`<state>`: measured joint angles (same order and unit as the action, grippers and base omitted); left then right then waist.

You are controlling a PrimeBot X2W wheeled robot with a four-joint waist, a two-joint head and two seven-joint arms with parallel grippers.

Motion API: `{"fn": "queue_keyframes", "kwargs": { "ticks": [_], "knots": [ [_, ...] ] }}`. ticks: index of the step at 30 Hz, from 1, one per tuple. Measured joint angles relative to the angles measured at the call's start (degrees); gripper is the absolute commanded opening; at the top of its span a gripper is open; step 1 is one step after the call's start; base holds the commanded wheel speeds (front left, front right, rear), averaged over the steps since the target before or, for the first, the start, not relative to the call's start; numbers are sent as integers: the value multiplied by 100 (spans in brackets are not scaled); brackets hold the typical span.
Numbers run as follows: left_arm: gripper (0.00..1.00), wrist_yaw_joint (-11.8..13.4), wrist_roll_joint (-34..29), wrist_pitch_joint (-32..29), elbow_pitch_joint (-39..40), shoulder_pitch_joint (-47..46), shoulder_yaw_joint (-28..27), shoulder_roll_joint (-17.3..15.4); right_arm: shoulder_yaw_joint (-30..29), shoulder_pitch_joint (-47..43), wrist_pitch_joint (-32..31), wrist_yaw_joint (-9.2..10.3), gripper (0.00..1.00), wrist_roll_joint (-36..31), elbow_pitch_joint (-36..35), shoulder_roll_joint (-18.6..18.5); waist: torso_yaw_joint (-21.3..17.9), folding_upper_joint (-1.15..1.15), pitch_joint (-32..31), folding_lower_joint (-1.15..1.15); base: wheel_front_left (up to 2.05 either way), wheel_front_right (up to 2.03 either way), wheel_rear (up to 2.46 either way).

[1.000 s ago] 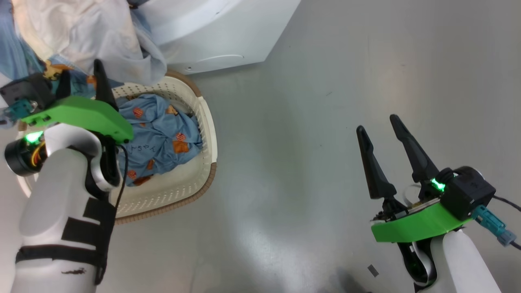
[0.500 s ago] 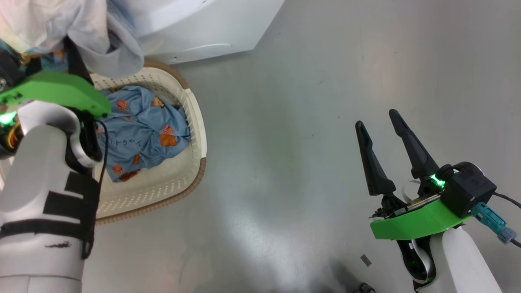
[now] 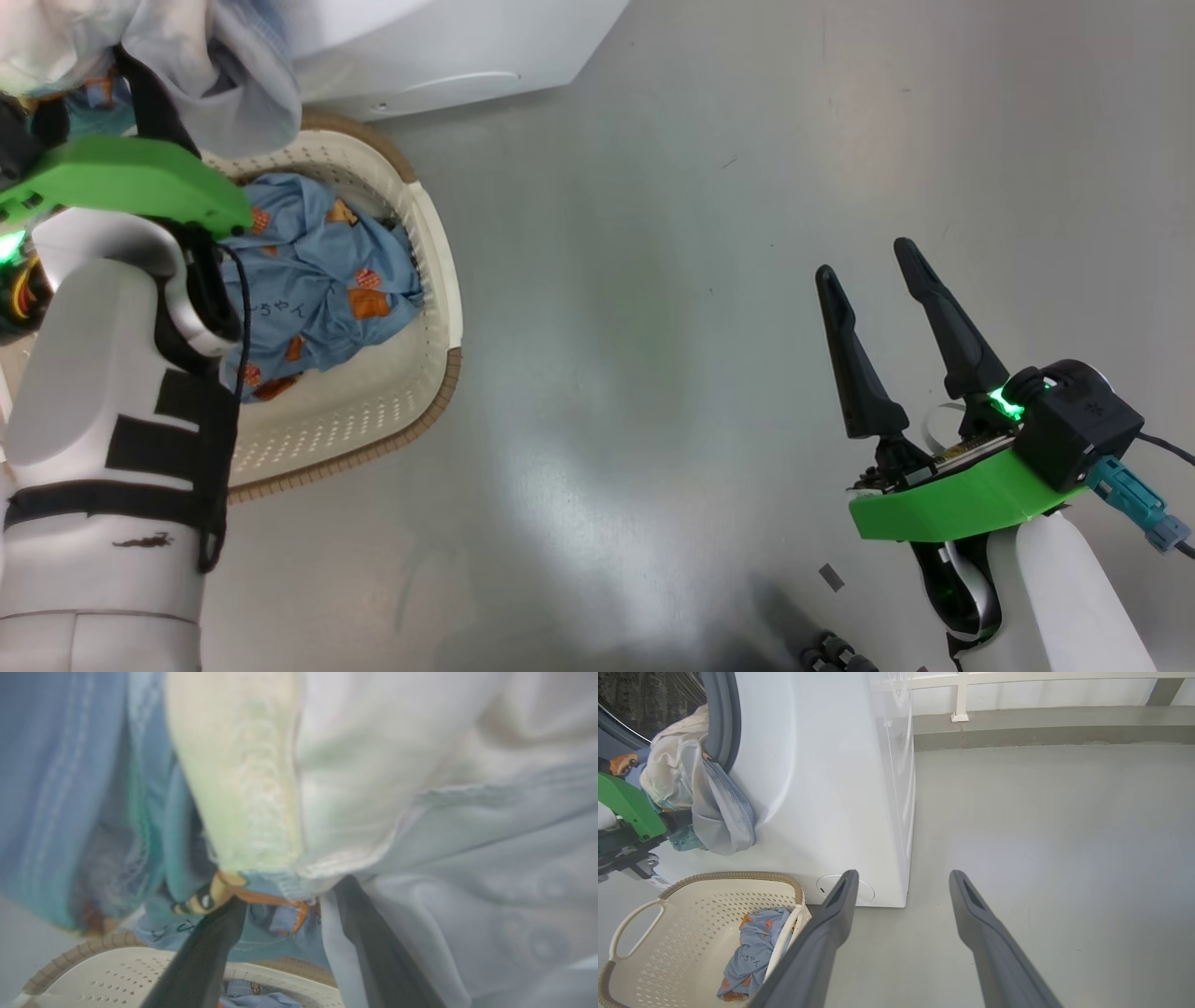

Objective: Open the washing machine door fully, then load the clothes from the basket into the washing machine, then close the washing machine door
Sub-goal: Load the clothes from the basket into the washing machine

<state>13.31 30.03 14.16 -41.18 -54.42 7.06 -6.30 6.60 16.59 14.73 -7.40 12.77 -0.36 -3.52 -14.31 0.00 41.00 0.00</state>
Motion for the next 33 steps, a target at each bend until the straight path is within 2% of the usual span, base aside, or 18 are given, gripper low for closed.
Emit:
{"fn": "queue_keyframes", "kwargs": {
  "ticks": [1,2,3,7,12,14,15,26,33],
  "knots": [
    [85,5,-8,3,14,1,-18,5,-2,0,0,0,100,0,0,1,0,0,13,0,0,0,0],
    [65,5,-18,3,43,1,-33,16,-4,1,0,0,100,0,0,1,2,0,23,0,0,0,0],
    [49,5,-53,3,67,2,-42,36,-8,2,0,0,100,0,0,1,8,0,27,0,0,0,0],
    [20,5,-169,-4,271,22,-126,142,-15,22,0,0,100,-1,1,1,48,0,28,0,0,0,0],
    [14,3,-308,-4,490,115,-264,187,-14,29,0,0,100,-3,4,1,108,0,-9,0,0,0,0],
    [2,-7,-353,-4,579,155,-324,198,-14,44,0,0,100,-3,7,0,133,0,-28,0,0,0,0],
    [0,-34,-361,-4,614,169,-355,213,-15,57,0,0,100,-3,7,-1,147,0,-37,0,0,0,0],
    [0,-257,-420,24,1140,537,-339,359,-24,97,0,0,100,-3,22,-11,324,0,-190,-1,0,0,0],
    [0,-257,-463,47,1401,647,-229,359,-30,96,0,0,100,-3,23,-19,379,0,-278,-1,0,0,0]
  ]
}}
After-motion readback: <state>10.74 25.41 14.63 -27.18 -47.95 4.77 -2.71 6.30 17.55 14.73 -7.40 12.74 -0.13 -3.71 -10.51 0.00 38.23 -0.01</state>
